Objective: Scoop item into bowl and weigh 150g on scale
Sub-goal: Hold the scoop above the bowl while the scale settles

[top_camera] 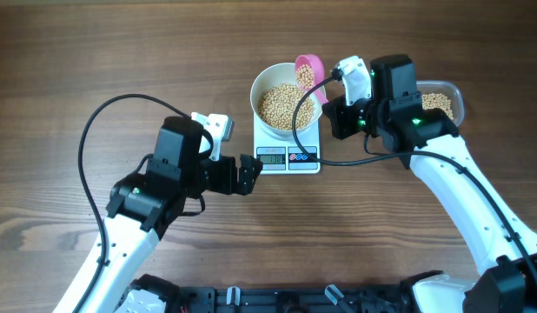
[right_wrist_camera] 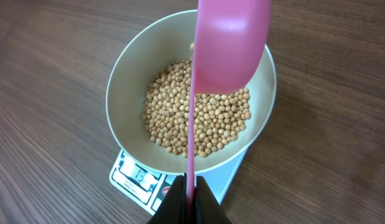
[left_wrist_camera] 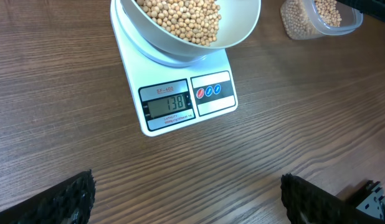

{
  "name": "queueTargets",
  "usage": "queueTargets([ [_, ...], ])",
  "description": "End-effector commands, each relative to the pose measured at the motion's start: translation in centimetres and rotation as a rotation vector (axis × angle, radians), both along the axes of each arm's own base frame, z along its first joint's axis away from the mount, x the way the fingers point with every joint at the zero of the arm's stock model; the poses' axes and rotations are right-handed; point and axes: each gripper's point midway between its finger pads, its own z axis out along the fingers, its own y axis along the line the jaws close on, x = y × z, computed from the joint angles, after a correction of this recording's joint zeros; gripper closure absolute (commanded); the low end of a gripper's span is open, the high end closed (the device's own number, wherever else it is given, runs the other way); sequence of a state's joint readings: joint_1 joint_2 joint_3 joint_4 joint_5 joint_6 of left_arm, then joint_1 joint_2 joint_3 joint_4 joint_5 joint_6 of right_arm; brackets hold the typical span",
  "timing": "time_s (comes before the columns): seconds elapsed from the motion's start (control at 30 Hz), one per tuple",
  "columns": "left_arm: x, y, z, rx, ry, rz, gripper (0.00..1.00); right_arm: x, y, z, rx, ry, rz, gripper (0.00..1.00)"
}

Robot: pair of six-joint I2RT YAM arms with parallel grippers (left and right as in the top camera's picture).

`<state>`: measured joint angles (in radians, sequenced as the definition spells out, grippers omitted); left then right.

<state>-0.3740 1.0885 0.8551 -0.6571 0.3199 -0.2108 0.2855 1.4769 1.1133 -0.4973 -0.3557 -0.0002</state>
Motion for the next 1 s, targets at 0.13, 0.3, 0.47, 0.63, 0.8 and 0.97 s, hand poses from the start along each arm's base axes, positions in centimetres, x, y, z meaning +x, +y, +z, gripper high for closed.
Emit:
queueTargets([
  [0.13,-0.12,-0.15,-0.10,0.005,-0.006,-0.019,0.00,0.22,1.11,1.74,0.040,-0.037,0.035,0.96],
  [0.3,-0.12,-0.14,-0.10,0.005,-0.006,-0.019,0.00,0.30,1.32,1.48,-0.062,-0.108,0.094,0.96],
  [0.47,-0.13,-0.15,-0.10,0.005,-0.006,-0.019,0.00,0.20,1.74,1.56,-0.031,-0.089,0.078,0.96],
  [0.63,-0.12,-0.15,-0.10,0.005,-0.006,-0.019,0.00,0.19,1.91,1.65,-0.007,-0.075,0.063,0.96],
  [0.8,-0.12,-0.14,-0.10,0.005,-0.006,-0.019,0.00,0.23,1.92,1.69,-0.001,-0.071,0.055,0.96],
  [0.97,-0.12,-0.15,-0.10,0.005,-0.006,-0.019,0.00,0.22,1.92,1.69,0.035,-0.034,0.006,0.96],
])
